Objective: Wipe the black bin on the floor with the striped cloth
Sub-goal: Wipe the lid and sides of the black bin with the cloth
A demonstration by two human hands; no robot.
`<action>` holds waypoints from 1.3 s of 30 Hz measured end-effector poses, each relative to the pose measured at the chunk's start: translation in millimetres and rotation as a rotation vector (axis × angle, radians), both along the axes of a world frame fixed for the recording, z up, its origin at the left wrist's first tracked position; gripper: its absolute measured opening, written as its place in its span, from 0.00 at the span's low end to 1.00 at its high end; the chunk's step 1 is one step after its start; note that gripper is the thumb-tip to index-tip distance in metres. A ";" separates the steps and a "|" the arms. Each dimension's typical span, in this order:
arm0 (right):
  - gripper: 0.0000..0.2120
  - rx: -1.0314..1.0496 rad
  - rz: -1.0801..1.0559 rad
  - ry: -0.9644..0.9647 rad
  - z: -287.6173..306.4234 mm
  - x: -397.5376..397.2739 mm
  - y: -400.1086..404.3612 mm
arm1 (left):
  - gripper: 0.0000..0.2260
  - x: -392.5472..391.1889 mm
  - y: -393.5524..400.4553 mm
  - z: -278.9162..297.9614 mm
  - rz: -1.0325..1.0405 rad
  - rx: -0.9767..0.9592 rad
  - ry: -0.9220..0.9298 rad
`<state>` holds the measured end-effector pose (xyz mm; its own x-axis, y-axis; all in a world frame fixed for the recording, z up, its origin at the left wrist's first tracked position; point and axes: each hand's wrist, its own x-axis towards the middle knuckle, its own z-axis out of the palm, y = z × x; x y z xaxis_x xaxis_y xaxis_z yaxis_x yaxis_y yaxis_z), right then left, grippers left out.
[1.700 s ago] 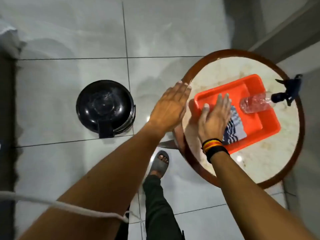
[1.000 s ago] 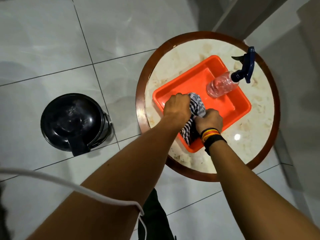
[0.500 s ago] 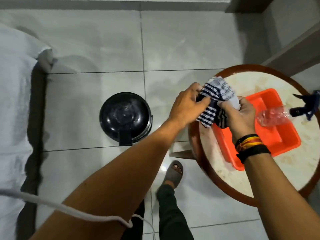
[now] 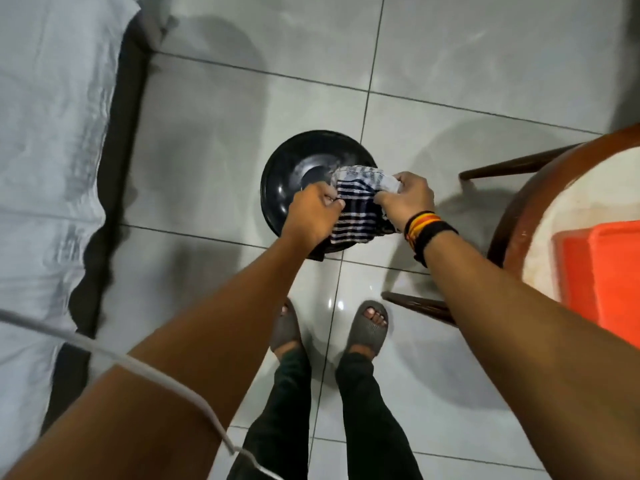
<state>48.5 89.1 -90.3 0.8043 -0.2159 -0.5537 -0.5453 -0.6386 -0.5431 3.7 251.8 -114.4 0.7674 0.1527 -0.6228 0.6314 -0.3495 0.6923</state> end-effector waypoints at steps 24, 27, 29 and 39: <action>0.32 -0.373 0.038 -0.112 -158.7 -2.4 78.8 | 0.71 17.4 43.7 -131.9 -0.234 0.508 -0.028; 0.29 -0.465 0.142 -0.133 -160.9 23.8 88.0 | 0.72 16.5 44.7 -133.2 -0.253 0.503 -0.036; 0.28 -0.507 0.253 -0.166 -162.3 43.0 97.3 | 0.71 15.3 45.4 -132.5 -0.257 0.485 -0.049; 0.24 -0.315 0.946 -0.318 -156.1 66.6 142.7 | 0.66 18.3 46.0 -129.5 -0.278 0.464 0.030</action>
